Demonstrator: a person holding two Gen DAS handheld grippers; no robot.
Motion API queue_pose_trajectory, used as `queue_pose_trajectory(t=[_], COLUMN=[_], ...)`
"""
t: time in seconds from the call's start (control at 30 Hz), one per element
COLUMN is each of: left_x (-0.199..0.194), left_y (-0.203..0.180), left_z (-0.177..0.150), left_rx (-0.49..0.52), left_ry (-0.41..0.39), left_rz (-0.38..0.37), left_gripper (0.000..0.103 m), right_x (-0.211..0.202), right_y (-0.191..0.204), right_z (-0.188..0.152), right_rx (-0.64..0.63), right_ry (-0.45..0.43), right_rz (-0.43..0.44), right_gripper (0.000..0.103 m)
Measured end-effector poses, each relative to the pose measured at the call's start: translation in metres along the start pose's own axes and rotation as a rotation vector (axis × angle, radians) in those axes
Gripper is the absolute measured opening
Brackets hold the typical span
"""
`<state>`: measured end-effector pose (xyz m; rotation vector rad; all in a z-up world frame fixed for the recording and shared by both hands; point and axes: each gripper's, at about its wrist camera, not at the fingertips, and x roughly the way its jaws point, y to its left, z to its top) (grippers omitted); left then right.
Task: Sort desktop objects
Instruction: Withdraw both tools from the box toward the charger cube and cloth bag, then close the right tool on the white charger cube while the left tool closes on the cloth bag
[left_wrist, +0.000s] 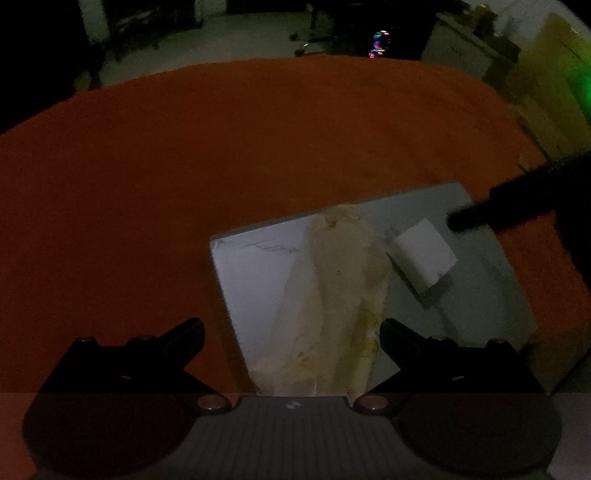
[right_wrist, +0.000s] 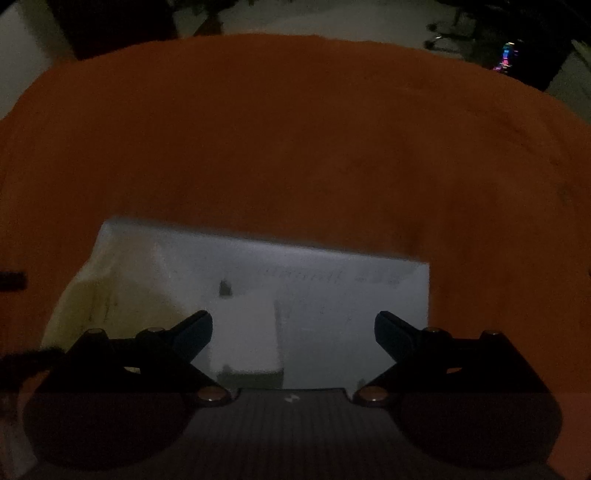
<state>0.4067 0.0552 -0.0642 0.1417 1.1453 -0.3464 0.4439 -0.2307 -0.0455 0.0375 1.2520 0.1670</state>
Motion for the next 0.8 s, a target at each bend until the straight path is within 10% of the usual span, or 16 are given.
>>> queue_pose_trajectory(t=[0.8], left_x=[0.049], left_y=[-0.028], left_z=[-0.015], left_rx=[0.095], left_ry=[0.067], left_rz=[-0.014], left_gripper=[0.102], right_x=[0.035], right_y=[0.008], right_z=[0.013], right_rx=[0.081], right_ry=[0.085], right_rz=[0.001], right_gripper=[0.097])
